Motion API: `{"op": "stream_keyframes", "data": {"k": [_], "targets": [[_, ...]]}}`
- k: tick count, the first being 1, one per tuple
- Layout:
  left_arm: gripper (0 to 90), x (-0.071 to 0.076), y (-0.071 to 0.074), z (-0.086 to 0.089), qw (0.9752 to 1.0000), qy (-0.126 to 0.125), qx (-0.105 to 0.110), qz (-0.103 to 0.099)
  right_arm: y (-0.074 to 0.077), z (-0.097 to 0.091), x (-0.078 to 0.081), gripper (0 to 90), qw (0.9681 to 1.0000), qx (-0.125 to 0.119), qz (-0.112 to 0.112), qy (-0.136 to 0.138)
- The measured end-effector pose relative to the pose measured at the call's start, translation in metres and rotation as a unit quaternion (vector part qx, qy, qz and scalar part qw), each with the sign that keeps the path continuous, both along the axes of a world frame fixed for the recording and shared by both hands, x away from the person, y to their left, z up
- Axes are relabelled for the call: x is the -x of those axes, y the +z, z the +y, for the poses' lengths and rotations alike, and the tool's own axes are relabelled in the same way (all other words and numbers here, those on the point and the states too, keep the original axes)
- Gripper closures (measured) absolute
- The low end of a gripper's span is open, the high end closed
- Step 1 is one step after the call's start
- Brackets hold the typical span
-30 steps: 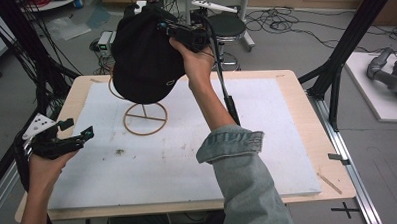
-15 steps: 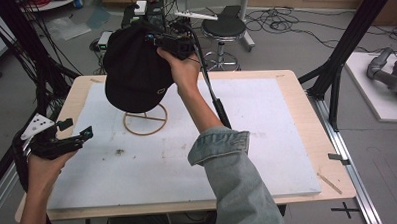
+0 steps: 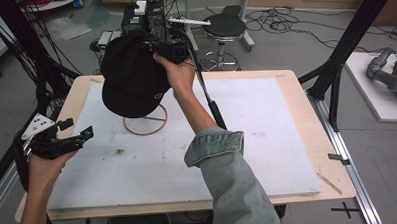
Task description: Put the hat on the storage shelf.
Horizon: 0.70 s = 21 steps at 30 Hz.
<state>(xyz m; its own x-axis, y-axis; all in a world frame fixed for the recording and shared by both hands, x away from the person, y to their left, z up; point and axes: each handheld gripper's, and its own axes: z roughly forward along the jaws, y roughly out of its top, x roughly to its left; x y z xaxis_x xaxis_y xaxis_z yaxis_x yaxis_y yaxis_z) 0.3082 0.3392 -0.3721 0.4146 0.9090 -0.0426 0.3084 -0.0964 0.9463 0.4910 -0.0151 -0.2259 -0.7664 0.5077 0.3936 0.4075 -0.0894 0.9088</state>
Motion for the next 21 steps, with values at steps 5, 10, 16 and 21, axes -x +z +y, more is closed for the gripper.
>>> {"op": "stream_keyframes", "data": {"k": [5,10,16,21], "targets": [[20.7,0.000,0.000,0.001,1.0000,0.000,0.000,0.000,-0.006,0.008,-0.001,79.0,0.9999,0.012,0.008,0.004],[20.7,0.000,0.000,0.000,1.0000,-0.001,0.000,0.000,-0.012,0.013,-0.004,78.1,0.9996,0.024,0.013,0.005],[20.7,0.000,0.000,0.000,1.0000,-0.001,0.001,0.000,-0.019,0.017,-0.004,76.3,0.9993,0.032,0.018,0.004],[20.7,-0.001,-0.001,-0.001,1.0000,-0.002,0.000,0.002,-0.025,0.016,-0.006,75.0,0.9992,0.028,0.027,0.005]]}}
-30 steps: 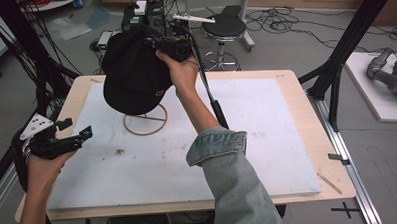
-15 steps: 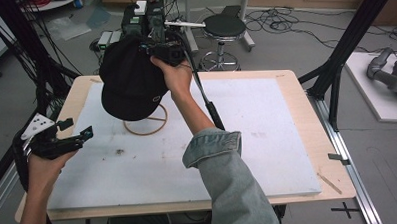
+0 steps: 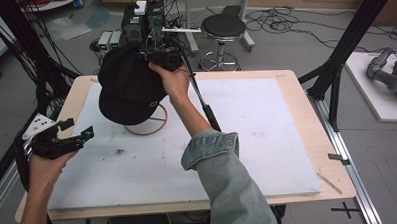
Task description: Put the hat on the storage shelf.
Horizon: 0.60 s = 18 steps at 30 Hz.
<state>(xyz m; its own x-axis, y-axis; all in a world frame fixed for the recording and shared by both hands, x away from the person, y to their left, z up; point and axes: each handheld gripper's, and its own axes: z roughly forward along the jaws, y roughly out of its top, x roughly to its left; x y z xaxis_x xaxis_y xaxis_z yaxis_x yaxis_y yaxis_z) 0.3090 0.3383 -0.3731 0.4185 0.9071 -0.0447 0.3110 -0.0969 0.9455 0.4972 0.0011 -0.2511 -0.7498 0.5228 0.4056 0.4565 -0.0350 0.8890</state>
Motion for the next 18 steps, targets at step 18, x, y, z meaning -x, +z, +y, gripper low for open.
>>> {"op": "stream_keyframes", "data": {"k": [18], "targets": [[20.7,-0.0002,-0.0003,0.0005,1.0000,0.000,0.000,0.001,-0.0068,0.0010,-0.0030,62.5,0.9999,-0.001,0.015,-0.001]]}}
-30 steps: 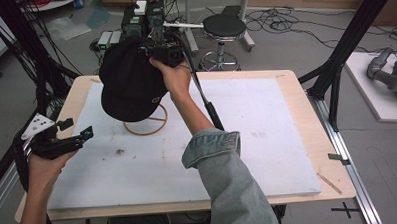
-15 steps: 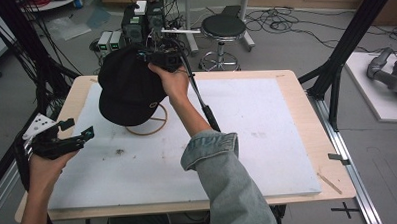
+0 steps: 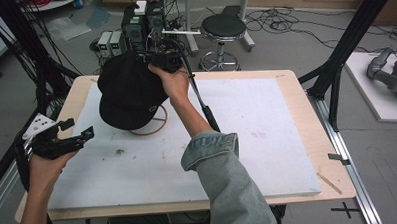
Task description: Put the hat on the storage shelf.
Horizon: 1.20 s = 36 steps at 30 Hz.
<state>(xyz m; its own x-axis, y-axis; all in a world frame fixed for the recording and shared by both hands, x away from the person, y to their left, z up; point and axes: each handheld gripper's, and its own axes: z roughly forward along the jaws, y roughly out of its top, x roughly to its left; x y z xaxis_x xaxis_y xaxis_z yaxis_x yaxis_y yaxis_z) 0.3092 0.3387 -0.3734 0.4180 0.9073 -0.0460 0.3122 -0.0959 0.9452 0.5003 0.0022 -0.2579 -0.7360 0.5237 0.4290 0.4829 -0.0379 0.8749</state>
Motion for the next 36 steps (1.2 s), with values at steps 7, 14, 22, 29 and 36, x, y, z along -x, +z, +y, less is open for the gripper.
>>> {"op": "stream_keyframes", "data": {"k": [7,14,22,29,36], "targets": [[20.7,-0.001,0.000,-0.001,1.0000,-0.001,0.001,0.001,0.001,-0.004,0.000,54.2,1.0000,0.003,-0.001,-0.007],[20.7,-0.002,0.000,-0.001,1.0000,-0.004,0.000,0.000,0.002,-0.018,0.000,47.6,0.9995,0.014,-0.007,-0.027],[20.7,-0.006,0.000,-0.004,1.0000,-0.006,0.001,0.001,-0.002,-0.053,-0.001,39.3,0.9979,0.028,0.003,-0.059],[20.7,-0.009,-0.001,-0.007,1.0000,-0.009,0.000,0.003,0.003,-0.085,0.009,33.8,0.9927,0.061,-0.030,-0.100],[20.7,-0.010,-0.002,-0.009,0.9999,-0.011,-0.001,0.005,-0.007,-0.127,0.021,28.4,0.9874,0.080,-0.029,-0.133]]}}
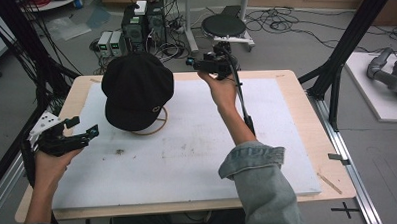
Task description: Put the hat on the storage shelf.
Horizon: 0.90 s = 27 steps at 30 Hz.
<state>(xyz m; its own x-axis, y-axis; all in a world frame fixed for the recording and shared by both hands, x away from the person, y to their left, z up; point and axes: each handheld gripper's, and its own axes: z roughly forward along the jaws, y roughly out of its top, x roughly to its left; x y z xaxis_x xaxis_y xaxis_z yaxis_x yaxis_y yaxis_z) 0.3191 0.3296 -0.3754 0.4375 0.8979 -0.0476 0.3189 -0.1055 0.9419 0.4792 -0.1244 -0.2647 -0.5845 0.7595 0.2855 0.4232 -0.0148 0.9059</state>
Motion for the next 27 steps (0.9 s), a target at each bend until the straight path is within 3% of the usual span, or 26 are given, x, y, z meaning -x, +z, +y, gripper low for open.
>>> {"op": "stream_keyframes", "data": {"k": [6,10,12,18,27], "targets": [[20.7,-0.002,-0.002,-0.001,1.0000,0.001,0.002,0.002,-0.012,-0.033,0.015,26.1,0.9989,0.032,-0.014,-0.031],[20.7,-0.004,-0.001,-0.002,1.0000,-0.001,0.002,0.002,-0.019,-0.054,0.028,18.2,0.9964,0.057,-0.013,-0.061],[20.7,-0.005,-0.001,-0.003,1.0000,-0.003,0.001,0.002,-0.024,-0.062,0.036,14.9,0.9960,0.055,-0.015,-0.069],[20.7,-0.009,-0.002,-0.005,1.0000,-0.003,0.005,0.004,-0.038,-0.083,0.059,12.4,0.9885,0.104,-0.031,-0.105],[20.7,-0.010,-0.004,-0.006,1.0000,-0.005,0.002,0.006,-0.065,-0.122,0.094,12.1,0.9868,0.097,-0.024,-0.127]]}}
